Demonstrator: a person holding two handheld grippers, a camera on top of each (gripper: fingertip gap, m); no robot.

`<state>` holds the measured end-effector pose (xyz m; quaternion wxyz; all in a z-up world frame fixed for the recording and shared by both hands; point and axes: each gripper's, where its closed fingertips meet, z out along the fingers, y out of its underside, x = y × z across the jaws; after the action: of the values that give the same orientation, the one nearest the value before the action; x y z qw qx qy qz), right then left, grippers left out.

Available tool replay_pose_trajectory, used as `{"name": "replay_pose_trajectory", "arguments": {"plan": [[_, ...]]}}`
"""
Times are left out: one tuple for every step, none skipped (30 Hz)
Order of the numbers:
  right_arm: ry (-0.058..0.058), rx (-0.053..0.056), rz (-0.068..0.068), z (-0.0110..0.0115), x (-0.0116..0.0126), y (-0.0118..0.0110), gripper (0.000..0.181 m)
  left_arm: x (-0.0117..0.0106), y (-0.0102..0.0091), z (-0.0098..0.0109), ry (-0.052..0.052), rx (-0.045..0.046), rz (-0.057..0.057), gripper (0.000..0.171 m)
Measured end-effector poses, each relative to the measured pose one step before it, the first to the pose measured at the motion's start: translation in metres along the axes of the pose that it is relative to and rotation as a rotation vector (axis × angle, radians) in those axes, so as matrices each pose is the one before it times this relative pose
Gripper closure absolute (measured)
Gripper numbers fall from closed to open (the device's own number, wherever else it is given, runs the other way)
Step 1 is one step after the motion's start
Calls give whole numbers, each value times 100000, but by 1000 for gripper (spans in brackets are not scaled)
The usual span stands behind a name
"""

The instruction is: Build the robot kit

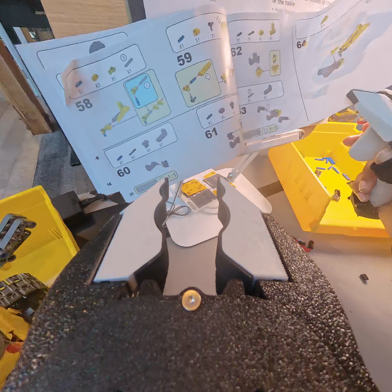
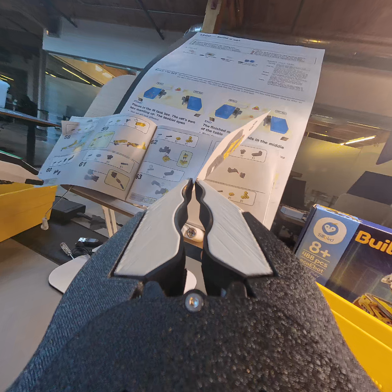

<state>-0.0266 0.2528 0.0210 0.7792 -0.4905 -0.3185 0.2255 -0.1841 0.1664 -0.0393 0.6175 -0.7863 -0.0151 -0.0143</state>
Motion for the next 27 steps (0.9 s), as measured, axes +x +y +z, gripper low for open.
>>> {"name": "replay_pose_trajectory", "arguments": {"plan": [[-181, -336, 367, 12, 63, 149, 180, -145, 31, 127, -1465, 776, 344, 125], [-153, -321, 227, 16, 36, 135, 180, -137, -26, 97, -1485, 1046, 496, 125], [-68, -225, 179, 4, 30, 87, 180, -94, -7, 79, -1103, 834, 529, 124], [-114, -157, 181, 10, 10, 73, 180, -55, 15, 81, -695, 400, 404, 124], [-254, -176, 149, 12, -19, 41, 180, -51, 3, 65, -515, 359, 134, 124], [-225, -143, 79, 9, -17, 32, 180, -86, -16, 48, -570, 614, -80, 124], [-136, -11, 38, -4, -24, 11, 180, -106, -2, 50, -560, 497, -44, 125], [-192, 4, -26, 0, -25, -1, 180, -91, 62, 72, -374, -45, 32, 125], [-298, -121, -40, -1, -46, 17, 180, -78, 75, 66, -270, -135, -86, 125], [-271, -45, 32, 1, -50, 16, 180, -67, 45, 39, -242, 60, -221, 125], [-355, 17, 57, -9, -50, 6, 180, -36, 57, 43, -120, -120, -117, 125], [-340, -49, 68, -11, -46, 6, 180, -27, 62, 32, -110, -220, 55, 125], [-328, -54, 89, -15, -34, 20, 181, -26, 35, 21, -140, -67, 104, 125], [-277, 40, 127, -9, -30, 7, 181, -9, 29, 15, -96, -6, 90, 126], [-302, 85, 119, -16, -30, -13, 181, -10, 42, 26, -53, -133, 72, 126], [-348, 38, 49, -9, -66, -13, 181, -13, 36, 14, -14, -148, 40, 126], [-300, 84, -42, -8, -71, -36, 181, -13, -3, -7, -73, 33, 32, 126], [-208, 122, -79, -4, -69, -45, 181, -44, -11, -11, -185, 106, 89, 126], [-246, 90, -61, 8, -75, -36, 181, -39, -21, -20, -143, 36, 115, 126], [-284, 153, -30, -4, -86, -41, 181, -23, -16, -13, 7, -14, 45, 126], [-297, 179, -37, -10, -80, -45, 181, -39, -11, -34, -54, 64, -18, 125], [-349, 38, 13, 7, -90, -16, 181, -66, -38, -36, -167, 196, -21, 125], [-456, 74, 53, -6, -112, -16, 181, -53, -34, -30, -129, 154, 22, 126], [-419, 81, -24, 7, -117, -7, 181, -47, -9, -26, -84, 34, 46, 125], [-426, 16, -100, 10, -119, 2, 181, -27, -25, -17, -40, 62, -7, 126], [-338, 65, -101, 3, -103, 4, 181, -17, -14, -19, -42, 138, -25, 126], [-333, 117, -62, -3, -103, -17, 181, -10, -20, -23, -31, 116, 38, 125]]}}
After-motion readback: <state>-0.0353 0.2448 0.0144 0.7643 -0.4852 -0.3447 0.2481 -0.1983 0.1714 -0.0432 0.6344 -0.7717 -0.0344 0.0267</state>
